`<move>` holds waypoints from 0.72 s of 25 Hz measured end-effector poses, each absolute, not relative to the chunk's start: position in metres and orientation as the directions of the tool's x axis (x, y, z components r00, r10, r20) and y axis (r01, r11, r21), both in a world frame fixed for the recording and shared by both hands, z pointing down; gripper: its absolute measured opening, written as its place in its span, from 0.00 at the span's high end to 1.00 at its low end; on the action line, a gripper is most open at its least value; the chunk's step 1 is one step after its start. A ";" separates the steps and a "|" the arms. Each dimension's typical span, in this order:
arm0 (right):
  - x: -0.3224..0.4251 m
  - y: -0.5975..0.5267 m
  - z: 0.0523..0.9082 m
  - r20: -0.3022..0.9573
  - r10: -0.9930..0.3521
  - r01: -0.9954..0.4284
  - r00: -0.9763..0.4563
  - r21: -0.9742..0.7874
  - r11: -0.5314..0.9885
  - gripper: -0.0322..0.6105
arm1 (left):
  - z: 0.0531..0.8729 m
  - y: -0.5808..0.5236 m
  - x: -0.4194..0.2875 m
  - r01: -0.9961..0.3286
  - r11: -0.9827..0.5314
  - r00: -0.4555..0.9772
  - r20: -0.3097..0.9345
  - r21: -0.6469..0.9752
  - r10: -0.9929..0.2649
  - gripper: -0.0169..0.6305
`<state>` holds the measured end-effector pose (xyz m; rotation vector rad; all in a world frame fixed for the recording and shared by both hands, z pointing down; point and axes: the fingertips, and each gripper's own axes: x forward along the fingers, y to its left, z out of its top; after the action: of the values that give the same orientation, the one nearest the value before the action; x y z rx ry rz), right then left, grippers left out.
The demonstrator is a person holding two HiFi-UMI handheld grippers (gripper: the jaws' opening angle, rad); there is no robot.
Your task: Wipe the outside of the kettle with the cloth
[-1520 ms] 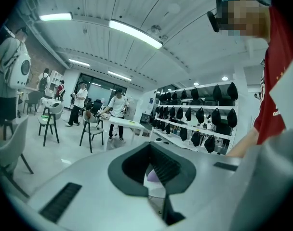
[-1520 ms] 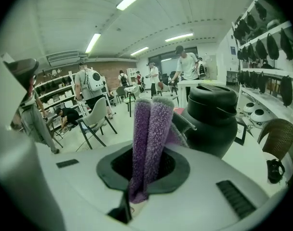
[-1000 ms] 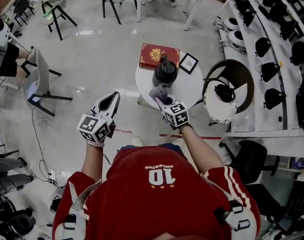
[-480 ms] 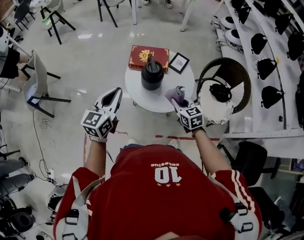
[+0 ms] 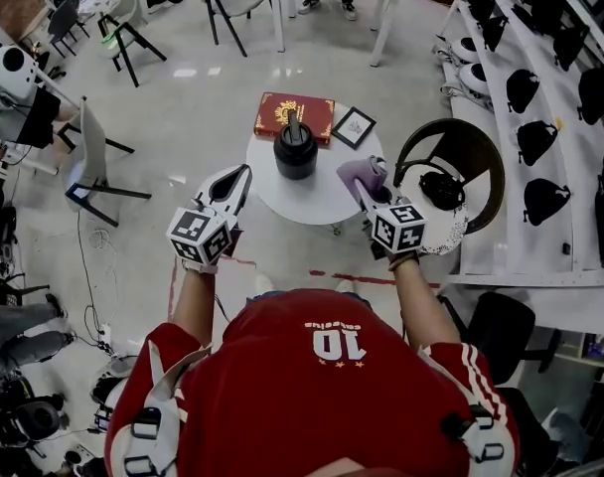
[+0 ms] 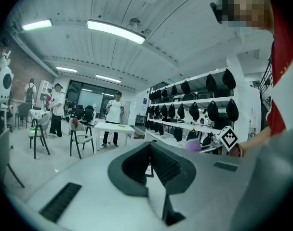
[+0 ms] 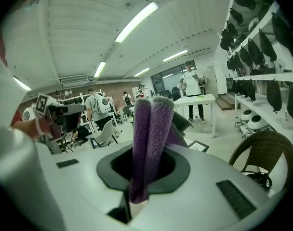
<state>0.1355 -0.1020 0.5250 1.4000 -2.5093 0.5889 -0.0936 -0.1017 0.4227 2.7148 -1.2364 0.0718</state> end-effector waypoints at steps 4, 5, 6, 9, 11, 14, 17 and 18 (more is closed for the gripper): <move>0.130 -0.101 0.476 0.281 -0.775 -0.824 -0.566 -0.231 0.517 0.88 | 0.404 -0.098 -0.091 -0.759 -0.645 0.651 0.085 0.089 -0.755 0.96; 0.127 -0.101 0.463 0.257 -0.778 -0.818 -0.574 -0.221 0.531 0.88 | 0.400 -0.097 -0.092 -0.762 -0.642 0.647 0.080 0.079 -0.758 0.96; 0.125 -0.100 0.448 0.232 -0.781 -0.814 -0.580 -0.209 0.542 0.88 | 0.397 -0.096 -0.093 -0.766 -0.639 0.643 0.078 0.069 -0.762 0.96; 0.117 -0.097 0.408 0.165 -0.791 -0.807 -0.589 -0.163 0.567 0.88 | 0.391 -0.094 -0.100 -0.779 -0.625 0.626 0.082 0.048 -0.775 0.96; 0.110 -0.094 0.385 0.127 -0.792 -0.801 -0.597 -0.140 0.581 0.88 | 0.386 -0.092 -0.104 -0.784 -0.619 0.621 0.075 0.044 -0.781 0.96; 0.104 -0.093 0.364 0.088 -0.797 -0.802 -0.597 -0.101 0.589 0.88 | 0.378 -0.088 -0.103 -0.782 -0.618 0.622 0.055 0.082 -0.781 0.96; 0.104 -0.098 0.359 0.080 -0.815 -0.819 -0.574 -0.059 0.571 0.88 | 0.374 -0.088 -0.099 -0.772 -0.620 0.630 0.044 0.139 -0.775 0.96; 0.105 -0.100 0.361 0.087 -0.821 -0.826 -0.564 -0.054 0.562 0.88 | 0.373 -0.088 -0.097 -0.771 -0.622 0.632 0.044 0.139 -0.774 0.96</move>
<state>0.1049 -0.1001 0.3609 1.4409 -2.7305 0.1371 -0.0972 -0.0877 0.3730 2.7052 -1.2886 -0.0297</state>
